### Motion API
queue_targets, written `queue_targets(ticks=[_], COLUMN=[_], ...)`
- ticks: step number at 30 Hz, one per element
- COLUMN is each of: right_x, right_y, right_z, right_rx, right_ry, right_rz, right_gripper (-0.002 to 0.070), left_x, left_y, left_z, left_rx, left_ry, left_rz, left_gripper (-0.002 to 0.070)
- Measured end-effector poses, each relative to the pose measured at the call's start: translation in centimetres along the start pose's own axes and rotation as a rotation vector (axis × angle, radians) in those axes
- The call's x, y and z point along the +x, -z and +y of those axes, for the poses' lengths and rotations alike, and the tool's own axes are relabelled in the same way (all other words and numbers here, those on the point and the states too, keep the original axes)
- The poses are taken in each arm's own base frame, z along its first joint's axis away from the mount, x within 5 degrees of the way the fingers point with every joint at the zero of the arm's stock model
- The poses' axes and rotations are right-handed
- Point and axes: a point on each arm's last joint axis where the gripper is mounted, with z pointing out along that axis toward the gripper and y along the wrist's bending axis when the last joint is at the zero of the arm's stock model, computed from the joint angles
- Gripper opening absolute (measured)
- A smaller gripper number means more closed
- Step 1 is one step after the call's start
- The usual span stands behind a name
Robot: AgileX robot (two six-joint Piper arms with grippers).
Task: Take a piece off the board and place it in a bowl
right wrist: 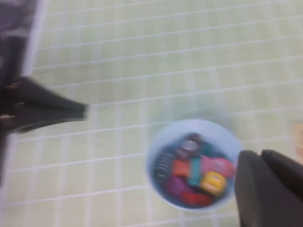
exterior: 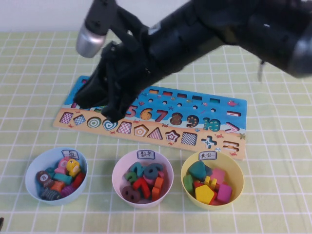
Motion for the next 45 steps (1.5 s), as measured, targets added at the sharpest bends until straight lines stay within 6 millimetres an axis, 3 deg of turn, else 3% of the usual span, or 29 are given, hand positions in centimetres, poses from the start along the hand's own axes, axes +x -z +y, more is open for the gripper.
queue_targets(ticks=[4,13,18,26,33,45], right_x=[1.4,7.5,10.5,13.6,16.9,23.6], right_y=[2.9,10.4,12.7,13.4,13.8,16.6], right_z=[1.8,8.0,10.9,13.0,12.2,15.0], right_rx=[0.177,0.491,0.556,0.555,0.789,0.989], right_ry=[-0.038,-0.058,-0.059,-0.067,-0.060,-0.154], right_rz=[-0.075,-0.229,-0.277,-0.266,-0.315,-0.440], right_gripper=[-0.0015,-0.0015,-0.0015,-0.0015,-0.0015,-0.0016], left_x=[0.0,0.0,0.0,0.0,0.0,0.0], left_y=[0.0,0.0,0.0,0.0,0.0,0.0], left_z=[0.0,0.0,0.0,0.0,0.0,0.0], left_rx=[0.000,0.000,0.000,0.000,0.000,0.000], left_ry=[0.000,0.000,0.000,0.000,0.000,0.000], left_rz=[0.000,0.000,0.000,0.000,0.000,0.000], left_gripper=[-0.0005,-0.0005,-0.0005,-0.0005,-0.0005,-0.0005])
